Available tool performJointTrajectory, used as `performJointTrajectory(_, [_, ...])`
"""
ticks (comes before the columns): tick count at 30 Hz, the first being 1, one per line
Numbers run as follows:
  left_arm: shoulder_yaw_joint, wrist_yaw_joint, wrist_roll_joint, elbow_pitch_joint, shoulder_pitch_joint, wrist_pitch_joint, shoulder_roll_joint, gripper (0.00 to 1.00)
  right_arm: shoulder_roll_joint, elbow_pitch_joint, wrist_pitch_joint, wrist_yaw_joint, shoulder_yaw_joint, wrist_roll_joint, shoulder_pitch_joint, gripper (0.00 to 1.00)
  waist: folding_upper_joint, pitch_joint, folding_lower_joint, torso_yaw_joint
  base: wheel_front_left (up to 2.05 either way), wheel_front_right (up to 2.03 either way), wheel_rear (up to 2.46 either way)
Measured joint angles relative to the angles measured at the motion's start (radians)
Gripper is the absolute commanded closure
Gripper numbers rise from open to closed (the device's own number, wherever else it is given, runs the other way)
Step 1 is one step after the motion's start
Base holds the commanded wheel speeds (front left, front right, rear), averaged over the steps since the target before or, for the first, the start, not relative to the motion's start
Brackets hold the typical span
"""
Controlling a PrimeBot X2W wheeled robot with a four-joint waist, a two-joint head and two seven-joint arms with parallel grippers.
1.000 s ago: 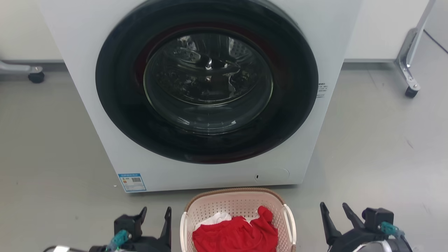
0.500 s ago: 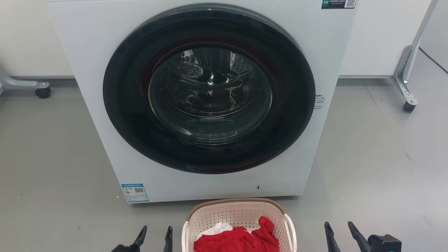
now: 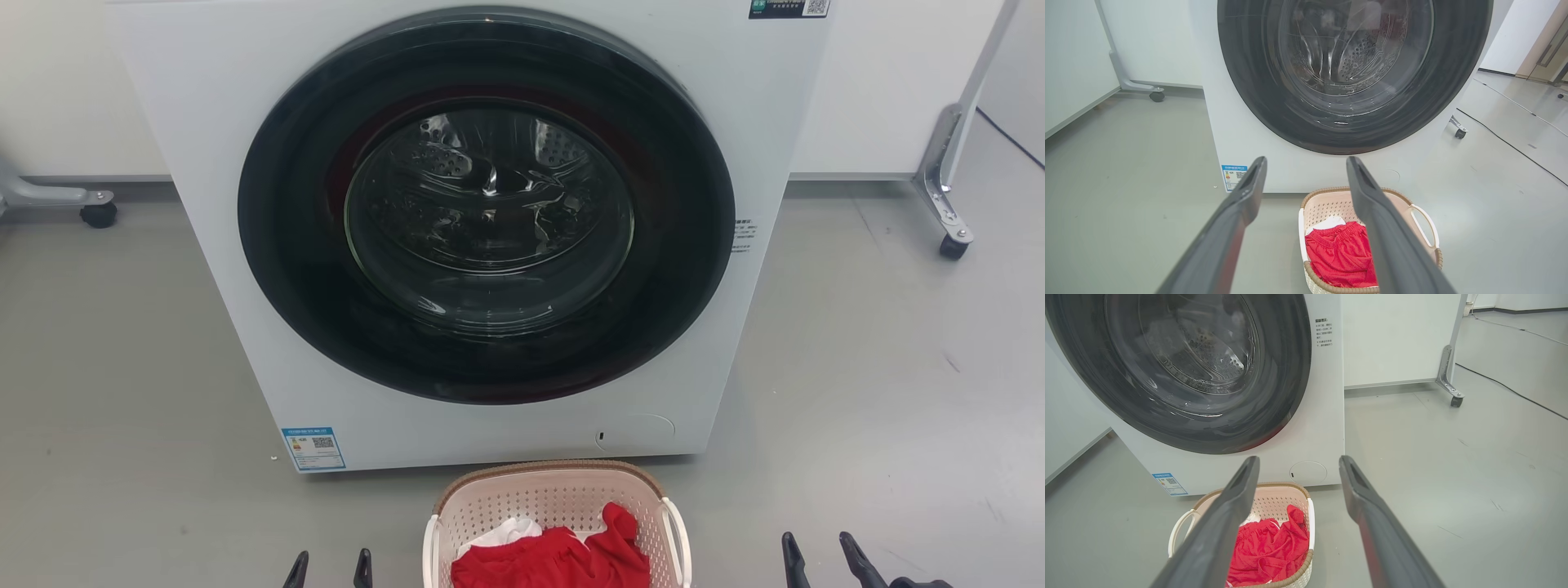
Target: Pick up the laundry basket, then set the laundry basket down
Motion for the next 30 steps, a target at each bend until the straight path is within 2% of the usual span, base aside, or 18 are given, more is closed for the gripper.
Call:
performJointTrajectory(15, [0.057, 0.000, 0.084, -0.075, 0.036, 0.000, -0.031, 0.00, -0.012, -0.109, 0.000, -0.025, -0.038, -0.030, 0.050, 0.00, 0.0000, 0.011, 0.0000, -0.003, 0.00, 0.00, 0.00])
performJointTrajectory(30, [0.078, 0.000, 0.120, -0.097, 0.050, 0.000, -0.050, 0.00, -0.012, -0.159, 0.002, -0.028, -0.053, -0.047, 0.068, 0.00, 0.0000, 0.017, 0.0000, -0.002, 0.00, 0.00, 0.00])
